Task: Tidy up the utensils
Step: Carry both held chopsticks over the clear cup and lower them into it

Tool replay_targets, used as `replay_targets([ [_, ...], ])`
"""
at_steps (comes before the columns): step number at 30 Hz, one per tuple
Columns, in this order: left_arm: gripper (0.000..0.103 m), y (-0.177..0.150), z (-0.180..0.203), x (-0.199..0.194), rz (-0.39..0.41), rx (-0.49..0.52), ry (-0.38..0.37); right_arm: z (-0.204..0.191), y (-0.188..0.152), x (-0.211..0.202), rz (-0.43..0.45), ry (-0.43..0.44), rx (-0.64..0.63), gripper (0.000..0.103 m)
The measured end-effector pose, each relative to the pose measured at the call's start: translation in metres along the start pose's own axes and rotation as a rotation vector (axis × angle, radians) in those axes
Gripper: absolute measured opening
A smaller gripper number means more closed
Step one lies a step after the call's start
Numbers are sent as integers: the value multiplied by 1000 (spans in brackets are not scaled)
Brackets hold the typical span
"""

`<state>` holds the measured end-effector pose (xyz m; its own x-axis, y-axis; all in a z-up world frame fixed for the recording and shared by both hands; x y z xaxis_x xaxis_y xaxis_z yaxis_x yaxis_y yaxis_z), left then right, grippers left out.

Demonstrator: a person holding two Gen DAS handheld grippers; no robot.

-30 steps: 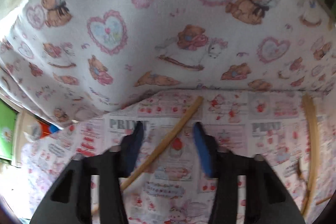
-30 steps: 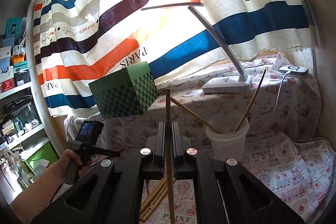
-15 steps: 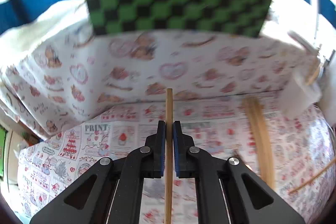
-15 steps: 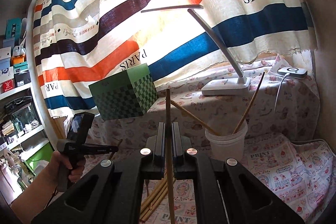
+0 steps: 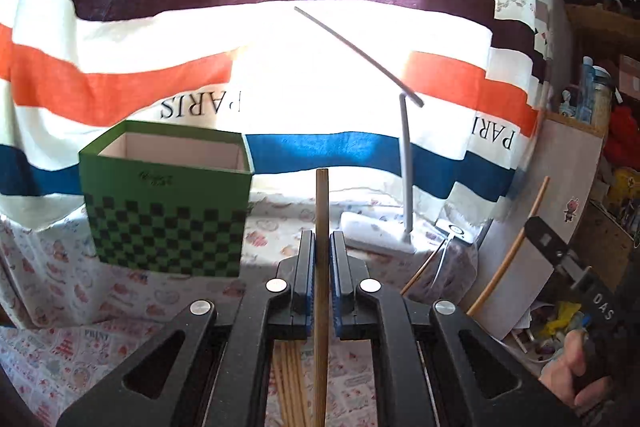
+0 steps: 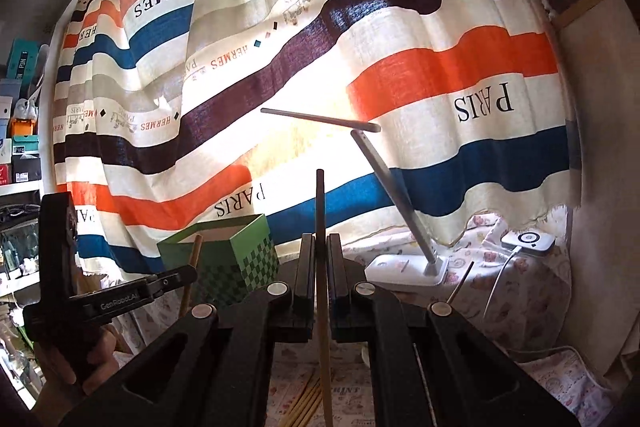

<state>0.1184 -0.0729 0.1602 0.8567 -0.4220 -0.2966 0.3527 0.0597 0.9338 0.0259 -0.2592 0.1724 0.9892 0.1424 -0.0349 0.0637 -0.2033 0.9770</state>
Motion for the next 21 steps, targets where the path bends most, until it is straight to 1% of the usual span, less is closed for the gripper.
replay_targets([
  [2, 6, 13, 21, 16, 0, 10, 20, 8, 7, 12, 21, -40, -2, 6],
  [4, 6, 19, 36, 35, -22, 11, -7, 17, 10, 29, 18, -59, -1, 6],
  [6, 6, 20, 46, 56, -50, 16, -3, 26, 11, 45, 9, -81, 2, 6],
  [11, 6, 16, 67, 96, -98, 54, -36, 47, 11, 71, -18, -84, 46, 6],
  [13, 6, 19, 78, 108, -105, 73, -33, 54, 12, 75, -18, -82, 54, 6],
  [16, 6, 27, 93, 120, -85, 107, -27, 66, 11, 79, -15, -99, 65, 6],
  [18, 6, 33, 98, 128, -72, 92, -28, 75, 10, 81, -16, -107, 87, 6],
  [21, 6, 42, 102, 139, -14, 82, -11, 88, 8, 84, -27, -117, 127, 6],
])
Point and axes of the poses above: each gripper's, at about its wrist camera, not at the fingertips, and x roughly the way its jaws point, z to its right, y to its top, the point moved 5 cm from there along x, roughly the way its jaws point, and after that the axes turned 3 degrees about x, right-handed, at the moved point
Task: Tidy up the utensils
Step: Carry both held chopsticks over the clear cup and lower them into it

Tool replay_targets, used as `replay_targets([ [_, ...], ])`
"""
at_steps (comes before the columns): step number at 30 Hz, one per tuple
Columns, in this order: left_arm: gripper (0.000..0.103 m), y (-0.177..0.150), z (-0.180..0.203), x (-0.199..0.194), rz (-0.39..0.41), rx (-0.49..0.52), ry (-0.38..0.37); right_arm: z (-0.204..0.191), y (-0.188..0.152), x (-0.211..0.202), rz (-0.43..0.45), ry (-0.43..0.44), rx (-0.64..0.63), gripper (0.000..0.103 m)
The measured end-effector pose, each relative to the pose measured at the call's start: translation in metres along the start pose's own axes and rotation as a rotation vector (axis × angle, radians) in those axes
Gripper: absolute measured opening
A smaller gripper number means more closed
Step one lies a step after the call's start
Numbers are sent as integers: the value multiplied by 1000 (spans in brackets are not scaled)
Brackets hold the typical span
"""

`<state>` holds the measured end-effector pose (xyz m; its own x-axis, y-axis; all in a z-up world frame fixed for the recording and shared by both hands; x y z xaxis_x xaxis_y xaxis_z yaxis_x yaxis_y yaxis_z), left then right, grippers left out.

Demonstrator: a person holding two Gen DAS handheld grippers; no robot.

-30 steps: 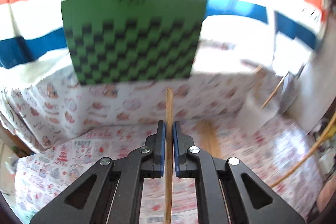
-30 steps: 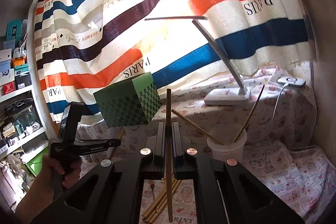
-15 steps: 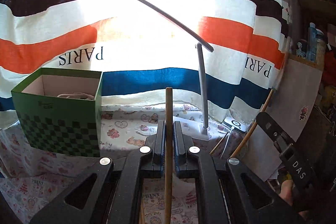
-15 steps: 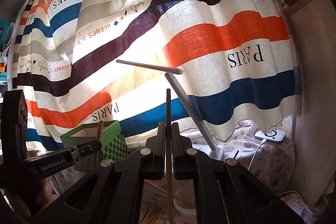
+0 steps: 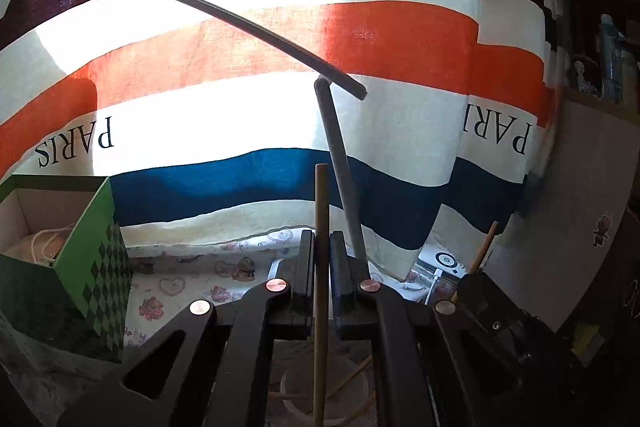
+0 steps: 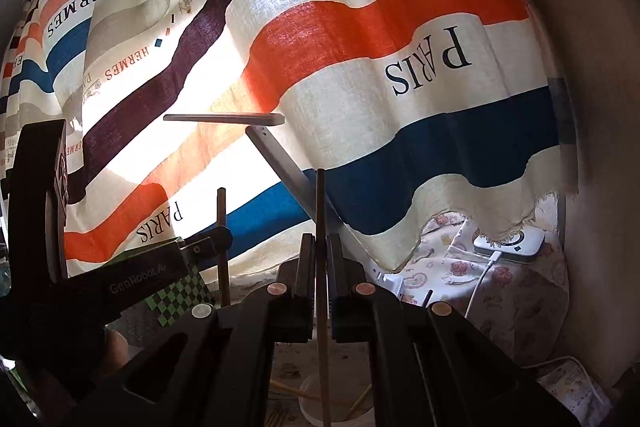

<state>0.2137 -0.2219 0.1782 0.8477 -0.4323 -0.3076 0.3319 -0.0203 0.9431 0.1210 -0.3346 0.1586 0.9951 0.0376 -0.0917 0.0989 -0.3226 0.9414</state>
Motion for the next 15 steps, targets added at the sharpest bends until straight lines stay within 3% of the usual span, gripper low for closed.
replay_targets([
  [5, 6, -1, -1, 20, 65, -16, 48, 15, 2, 2, 10, -7, 42, 6],
  [9, 6, -14, -2, 31, 101, -14, 83, 23, 6, -5, 72, 3, 81, 6],
  [12, 6, -29, -3, 36, 79, -11, 73, 29, 5, -11, 140, -8, 110, 6],
  [15, 6, -42, -2, 32, 52, -1, 43, 32, -4, 1, 103, -48, 98, 6],
])
Point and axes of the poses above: each gripper's, at about its wrist camera, not at the fingertips, and x roughly the way its jaws point, z to its right, y to its top, the point moved 5 cm from there along x, roughly the way its jaws point, and after that the axes turned 3 degrees about x, right-handed, at the moved point
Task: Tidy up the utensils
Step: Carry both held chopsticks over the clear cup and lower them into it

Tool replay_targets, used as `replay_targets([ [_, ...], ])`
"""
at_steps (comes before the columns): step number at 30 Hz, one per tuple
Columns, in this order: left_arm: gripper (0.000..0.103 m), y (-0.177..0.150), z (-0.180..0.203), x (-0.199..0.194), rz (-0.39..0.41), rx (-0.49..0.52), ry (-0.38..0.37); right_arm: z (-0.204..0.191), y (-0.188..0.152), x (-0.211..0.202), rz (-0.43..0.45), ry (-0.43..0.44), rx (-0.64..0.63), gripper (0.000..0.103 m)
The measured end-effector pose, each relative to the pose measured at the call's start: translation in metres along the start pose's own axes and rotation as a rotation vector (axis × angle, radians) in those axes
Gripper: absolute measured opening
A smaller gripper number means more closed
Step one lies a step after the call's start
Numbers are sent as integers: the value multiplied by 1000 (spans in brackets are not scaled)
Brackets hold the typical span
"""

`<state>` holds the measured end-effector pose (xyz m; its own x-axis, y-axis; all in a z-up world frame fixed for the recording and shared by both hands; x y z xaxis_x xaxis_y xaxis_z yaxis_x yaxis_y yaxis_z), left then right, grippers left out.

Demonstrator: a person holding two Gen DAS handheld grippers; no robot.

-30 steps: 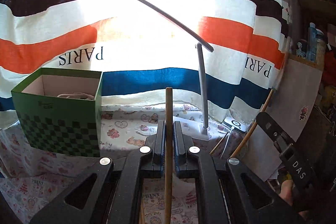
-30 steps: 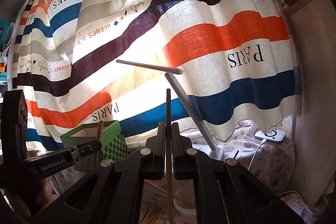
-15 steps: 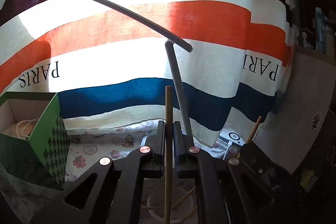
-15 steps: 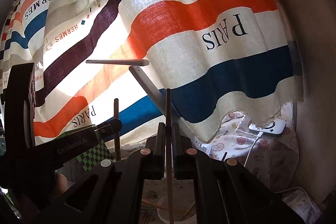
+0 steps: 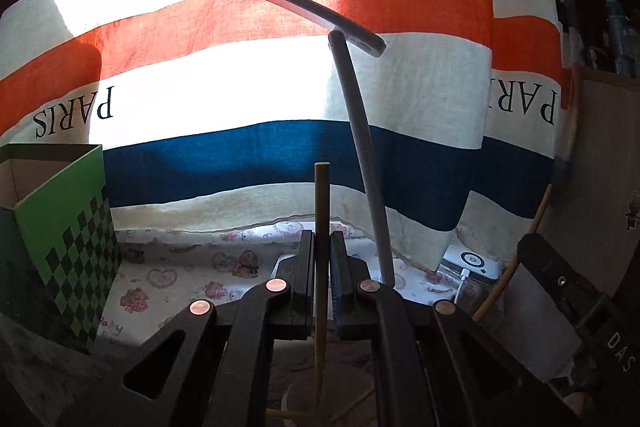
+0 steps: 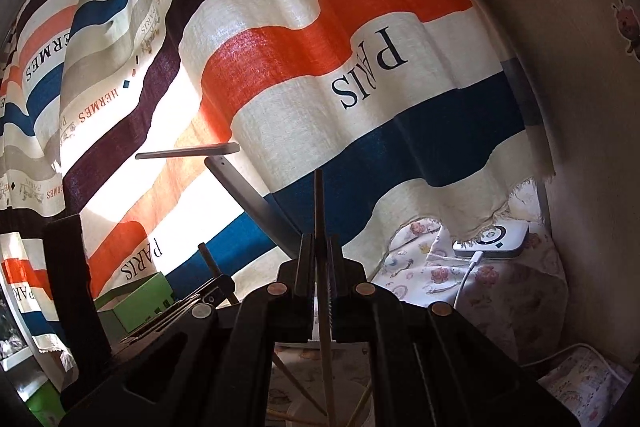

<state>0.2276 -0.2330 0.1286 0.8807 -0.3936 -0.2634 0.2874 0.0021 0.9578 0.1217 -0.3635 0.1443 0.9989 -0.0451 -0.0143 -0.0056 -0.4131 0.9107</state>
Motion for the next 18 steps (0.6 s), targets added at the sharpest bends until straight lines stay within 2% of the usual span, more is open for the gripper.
replay_targets([
  [2, 6, -6, 1, -5, -19, 16, -11, 0, -8, 13, -57, -42, -30, 6],
  [4, 6, -14, 0, -8, -55, 38, -13, -2, -18, 28, -153, -55, -61, 6],
  [8, 6, -33, -7, -13, -105, 50, -35, -4, -33, 44, -291, -89, -106, 6],
  [10, 6, -43, -10, -12, -144, 52, -32, -3, -38, 48, -335, -107, -111, 6],
  [14, 7, -47, -22, -7, -165, 58, 5, 0, -52, 59, -438, -134, -90, 6],
  [18, 8, -49, -38, 6, -203, -2, 3, 8, -62, 66, -499, -132, -41, 6],
])
Point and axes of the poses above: each gripper's, at about its wrist camera, not at the fingertips, and x roughly the way its jaws point, z to its right, y to its top, the point moved 5 cm from there along x, roughly the way its jaws point, and after that the axes turned 3 degrees about x, right-handed, at the moved point
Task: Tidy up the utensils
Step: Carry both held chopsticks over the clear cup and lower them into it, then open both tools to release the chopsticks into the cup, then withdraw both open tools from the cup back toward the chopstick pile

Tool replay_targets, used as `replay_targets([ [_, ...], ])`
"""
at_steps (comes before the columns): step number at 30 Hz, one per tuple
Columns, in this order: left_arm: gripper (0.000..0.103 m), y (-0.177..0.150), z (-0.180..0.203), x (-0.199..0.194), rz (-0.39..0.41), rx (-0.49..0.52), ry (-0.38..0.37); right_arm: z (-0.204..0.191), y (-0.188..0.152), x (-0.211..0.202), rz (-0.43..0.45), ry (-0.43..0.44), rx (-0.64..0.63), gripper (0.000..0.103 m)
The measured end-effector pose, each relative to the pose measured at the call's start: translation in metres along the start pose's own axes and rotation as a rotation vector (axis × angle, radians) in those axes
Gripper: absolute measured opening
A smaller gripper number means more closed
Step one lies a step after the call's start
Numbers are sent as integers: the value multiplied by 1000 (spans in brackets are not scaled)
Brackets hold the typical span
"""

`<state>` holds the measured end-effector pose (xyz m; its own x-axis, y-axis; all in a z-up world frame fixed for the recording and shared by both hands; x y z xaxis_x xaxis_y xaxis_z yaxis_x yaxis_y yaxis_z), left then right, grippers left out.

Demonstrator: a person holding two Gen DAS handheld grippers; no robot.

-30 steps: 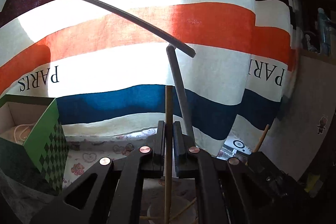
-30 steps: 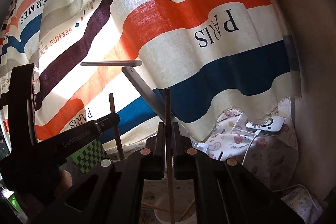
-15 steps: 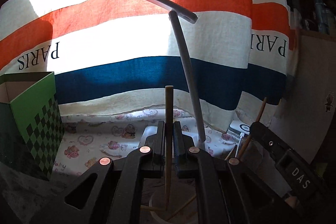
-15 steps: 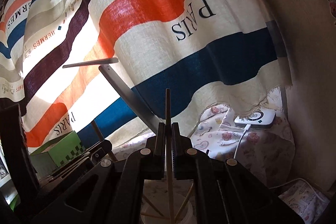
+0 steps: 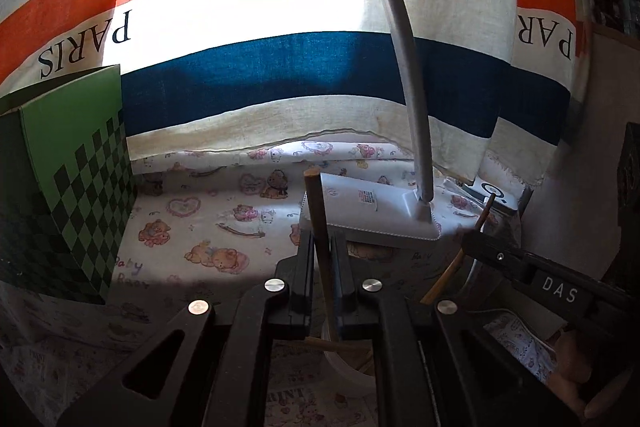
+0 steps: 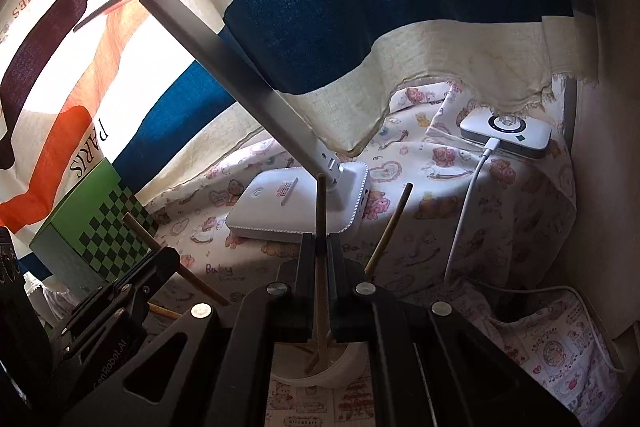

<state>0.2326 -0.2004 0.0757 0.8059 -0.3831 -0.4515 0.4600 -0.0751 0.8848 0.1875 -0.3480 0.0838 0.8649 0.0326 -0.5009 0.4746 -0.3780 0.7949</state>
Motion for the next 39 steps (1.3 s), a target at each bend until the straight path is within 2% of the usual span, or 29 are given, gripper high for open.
replay_targets([
  [2, 9, 0, -4, 6, 7, 5, 20, 4, 1, 2, 2, -22, 10, 6],
  [6, 14, 2, -3, 8, 59, 86, 88, 14, 1, 5, -28, -38, 49, 6],
  [8, 29, 3, -8, 2, 75, 58, 72, 16, 2, 4, -33, -41, 48, 6],
  [9, 42, 4, -10, -3, 94, 50, 77, 17, 3, 3, -33, -35, 48, 7],
  [10, 49, 8, -13, -12, 121, 45, 94, 17, 4, 2, -30, -32, 52, 9],
  [12, 53, 13, -18, -27, 159, 46, 112, 17, 7, -5, -11, -28, 57, 26],
  [13, 58, 15, -20, -35, 174, 46, 118, 17, 8, -9, 4, -28, 54, 41],
  [14, 60, 16, -22, -42, 188, 49, 124, 16, 11, -14, 22, -32, 46, 49],
  [16, 64, 17, -26, -60, 225, 72, 142, 11, 14, -23, 50, -37, 18, 50],
  [20, 71, 15, -46, -97, 257, 51, 204, -13, 10, -29, 42, 44, -38, 52],
  [22, 80, 10, -57, -115, 274, 31, 240, -28, 4, -31, 27, 81, -65, 52],
  [24, 81, 5, -68, -134, 292, 25, 269, -43, -2, -35, 26, 103, -99, 52],
  [27, 93, -7, -82, -160, 309, 30, 340, -62, -16, -45, 56, 99, -164, 57],
  [31, 102, -34, -98, -180, 283, 38, 394, -82, -44, -53, 54, 111, -254, 60],
  [36, 102, -74, -115, -180, 224, 66, 470, -82, -88, -49, -15, 55, -293, 63],
  [39, 102, -98, -127, -176, 177, 9, 435, -76, -116, -51, -53, 65, -275, 63],
])
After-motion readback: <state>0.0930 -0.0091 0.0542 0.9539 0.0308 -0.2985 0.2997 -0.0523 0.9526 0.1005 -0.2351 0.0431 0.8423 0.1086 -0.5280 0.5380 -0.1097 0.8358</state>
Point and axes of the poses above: each gripper's, at about its wrist camera, not at the fingertips, and x roughly the way its jaws point, z to its right, y to its top, the point moved 5 cm from there along x, roughly the way its jaws point, and after that the axes turned 3 degrees about x, right-handed, at the moved point
